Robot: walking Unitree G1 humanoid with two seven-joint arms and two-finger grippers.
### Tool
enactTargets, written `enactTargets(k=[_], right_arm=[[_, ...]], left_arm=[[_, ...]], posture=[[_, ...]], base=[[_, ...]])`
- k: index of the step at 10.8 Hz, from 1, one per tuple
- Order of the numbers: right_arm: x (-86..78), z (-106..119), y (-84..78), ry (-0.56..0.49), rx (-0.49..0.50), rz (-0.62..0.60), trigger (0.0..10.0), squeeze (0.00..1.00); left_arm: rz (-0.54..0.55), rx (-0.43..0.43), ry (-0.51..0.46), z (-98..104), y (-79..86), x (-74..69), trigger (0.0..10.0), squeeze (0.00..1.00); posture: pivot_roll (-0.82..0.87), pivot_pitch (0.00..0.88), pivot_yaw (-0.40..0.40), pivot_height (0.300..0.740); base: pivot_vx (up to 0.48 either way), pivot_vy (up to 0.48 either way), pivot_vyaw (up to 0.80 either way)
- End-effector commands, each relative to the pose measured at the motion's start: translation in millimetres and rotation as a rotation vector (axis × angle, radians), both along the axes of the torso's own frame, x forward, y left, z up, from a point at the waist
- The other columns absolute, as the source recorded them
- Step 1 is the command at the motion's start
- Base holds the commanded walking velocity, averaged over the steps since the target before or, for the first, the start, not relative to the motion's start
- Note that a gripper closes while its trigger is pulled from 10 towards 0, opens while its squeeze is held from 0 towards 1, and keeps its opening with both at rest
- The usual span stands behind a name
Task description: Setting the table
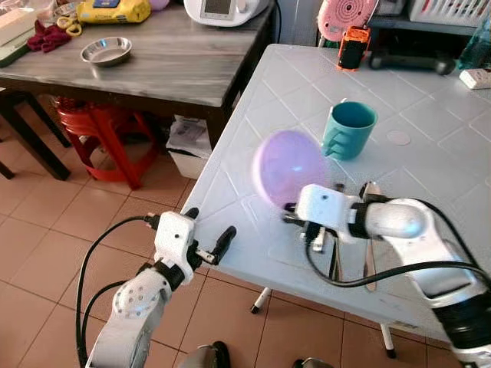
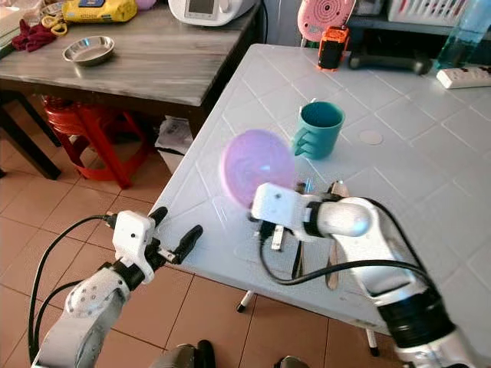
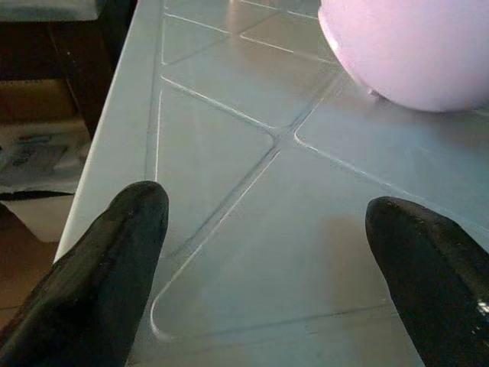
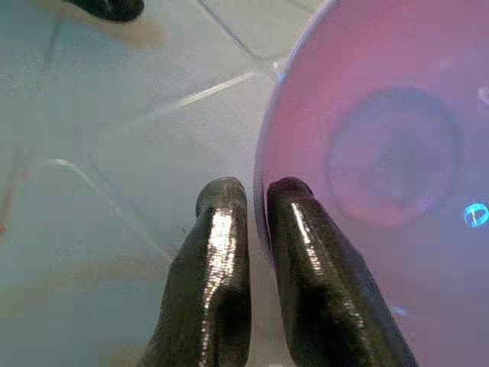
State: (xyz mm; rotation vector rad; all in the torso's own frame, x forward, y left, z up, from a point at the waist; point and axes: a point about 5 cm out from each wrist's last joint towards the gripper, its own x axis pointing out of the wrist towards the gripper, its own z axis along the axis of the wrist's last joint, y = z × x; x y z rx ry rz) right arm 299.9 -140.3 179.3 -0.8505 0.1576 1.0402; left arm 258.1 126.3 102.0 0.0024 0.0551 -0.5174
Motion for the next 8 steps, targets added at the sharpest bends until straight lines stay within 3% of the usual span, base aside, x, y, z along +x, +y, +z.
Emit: enactTargets(k=[1,5,8], right_arm=[[2.7,8,-2.5,-0.036,-0.008,-0.013,10.0,1.0],[17.1,33,-0.7,-0.178,0.021,-0.048,10.0,1.0],[26.2,43,3.0,-0.228,0.01,-0.026,10.0,1.0]], left_arm=[[-0.013,0.014,0.003,-1,-0.2,0.8,10.0,0.0],[-0.019,0.009,0.004,-2,-2.7,1.7,10.0,0.0],[-0.019,0.008,0.013,-3,-3.5,1.4,10.0,0.0]], posture=[[-0.07,0.146,0.093,0.74],[-0.07,0.146,0.093,0.74],[-0.07,0.146,0.094,0.74]], base=[[0.0,0.0,0.0],[0.0,0.0,0.0],[0.0,0.0,0.0]])
